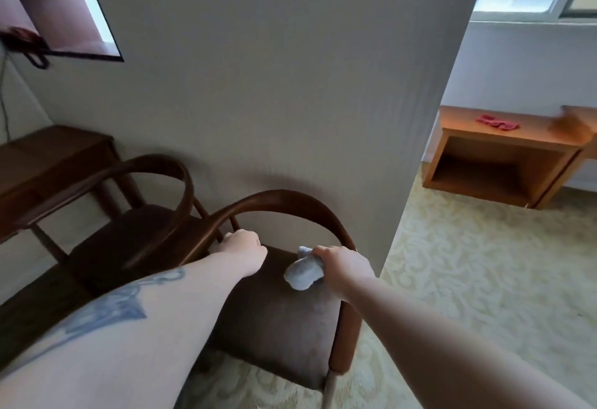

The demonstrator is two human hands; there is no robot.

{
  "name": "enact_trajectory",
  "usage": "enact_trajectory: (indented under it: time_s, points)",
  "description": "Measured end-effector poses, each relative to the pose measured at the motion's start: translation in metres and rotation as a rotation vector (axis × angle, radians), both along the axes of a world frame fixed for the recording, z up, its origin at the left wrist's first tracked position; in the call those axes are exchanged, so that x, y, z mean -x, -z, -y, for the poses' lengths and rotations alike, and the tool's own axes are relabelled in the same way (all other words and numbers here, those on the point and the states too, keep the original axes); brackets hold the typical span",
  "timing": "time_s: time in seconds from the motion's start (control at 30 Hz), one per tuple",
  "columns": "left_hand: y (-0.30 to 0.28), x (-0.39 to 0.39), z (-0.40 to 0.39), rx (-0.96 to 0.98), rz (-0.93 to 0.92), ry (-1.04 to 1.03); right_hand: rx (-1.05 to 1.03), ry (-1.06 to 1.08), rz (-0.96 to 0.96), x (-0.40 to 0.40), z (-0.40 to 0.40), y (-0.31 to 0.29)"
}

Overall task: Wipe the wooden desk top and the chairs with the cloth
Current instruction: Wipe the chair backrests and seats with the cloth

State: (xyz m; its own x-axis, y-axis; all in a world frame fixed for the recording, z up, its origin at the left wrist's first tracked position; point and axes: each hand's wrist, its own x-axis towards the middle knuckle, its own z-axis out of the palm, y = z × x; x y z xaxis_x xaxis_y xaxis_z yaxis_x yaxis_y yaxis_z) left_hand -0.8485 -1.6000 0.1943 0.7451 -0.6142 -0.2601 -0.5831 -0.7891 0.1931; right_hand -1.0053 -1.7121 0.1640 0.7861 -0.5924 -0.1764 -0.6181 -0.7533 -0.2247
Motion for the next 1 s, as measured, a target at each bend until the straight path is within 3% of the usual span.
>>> enact_trajectory:
  time_s: [0.27, 0.47, 1.0]
  points:
    - [-0.013, 0.005, 0.030, 0.065, 0.010, 0.059, 0.066, 0.031, -0.014, -0.011, 0.028, -0.017]
    - [0.003, -0.035, 0.032, 0.115, -0.015, 0.004, 0.077, 0.111, -0.048, -0.026, 0.047, -0.019]
    - [0.054, -0.193, -0.028, -0.078, -0.027, 0.308, -0.034, 0.428, 0.034, -0.152, -0.053, 0.033]
